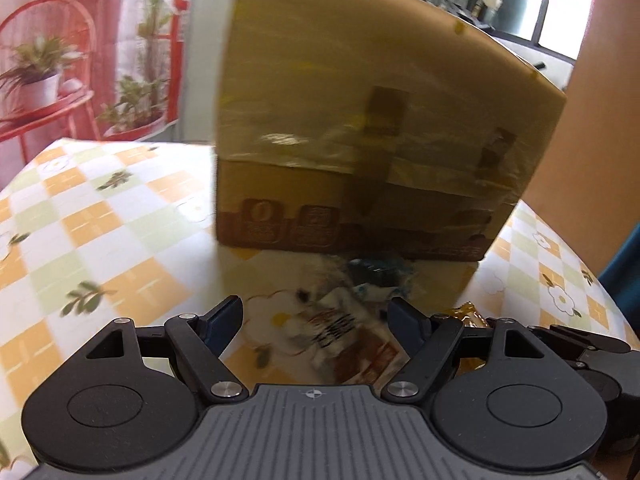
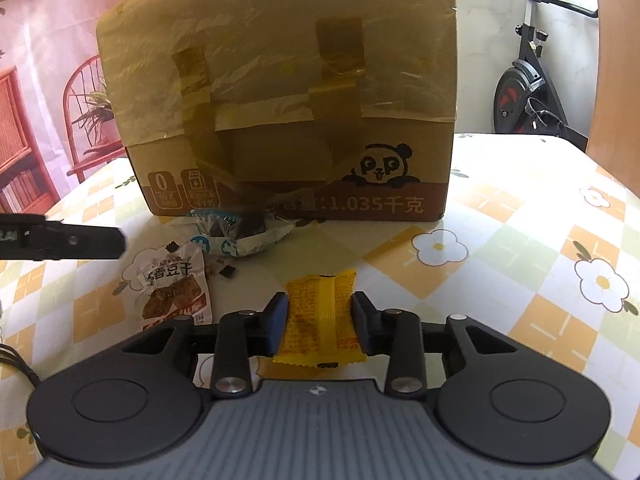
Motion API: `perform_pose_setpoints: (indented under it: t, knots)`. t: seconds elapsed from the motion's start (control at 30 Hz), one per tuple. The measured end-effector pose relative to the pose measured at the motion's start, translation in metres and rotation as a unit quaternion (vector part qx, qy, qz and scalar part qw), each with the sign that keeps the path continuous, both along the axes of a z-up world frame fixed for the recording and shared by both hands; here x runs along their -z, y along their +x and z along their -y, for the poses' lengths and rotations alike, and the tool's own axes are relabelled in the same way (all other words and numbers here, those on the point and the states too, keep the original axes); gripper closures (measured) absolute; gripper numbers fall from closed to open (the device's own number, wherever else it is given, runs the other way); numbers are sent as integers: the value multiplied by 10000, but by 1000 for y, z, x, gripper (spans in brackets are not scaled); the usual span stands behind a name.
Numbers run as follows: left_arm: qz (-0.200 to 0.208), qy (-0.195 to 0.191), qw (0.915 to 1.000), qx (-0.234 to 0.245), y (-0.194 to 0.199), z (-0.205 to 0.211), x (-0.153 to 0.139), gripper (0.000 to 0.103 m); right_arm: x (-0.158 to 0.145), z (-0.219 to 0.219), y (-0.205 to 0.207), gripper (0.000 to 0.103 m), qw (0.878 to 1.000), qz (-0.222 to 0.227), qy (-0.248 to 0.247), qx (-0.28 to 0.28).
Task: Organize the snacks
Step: 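Close right gripper on yellow wrapped snack while left grips blue-white packet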
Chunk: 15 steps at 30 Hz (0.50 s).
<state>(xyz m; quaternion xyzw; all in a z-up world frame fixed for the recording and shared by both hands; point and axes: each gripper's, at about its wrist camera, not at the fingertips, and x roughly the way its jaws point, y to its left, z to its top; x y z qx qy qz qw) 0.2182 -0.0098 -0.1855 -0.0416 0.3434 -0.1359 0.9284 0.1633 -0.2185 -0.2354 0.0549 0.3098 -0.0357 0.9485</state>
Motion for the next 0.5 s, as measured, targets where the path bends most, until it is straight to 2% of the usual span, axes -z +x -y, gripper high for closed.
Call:
perform_pose_setpoints:
  t: [0.23, 0.4, 0.5]
  knots:
    - [40, 222, 9992, 334, 26, 29, 5, 22, 0, 8, -2, 67, 9993, 44, 50, 359]
    - [-2, 75, 9988, 475, 41, 38, 9, 21, 0, 10, -1, 67, 9992, 47, 92, 398]
    - [-20, 175, 9984, 542, 49, 47, 12, 21, -1, 10, -1, 67, 9991, 50, 107, 397]
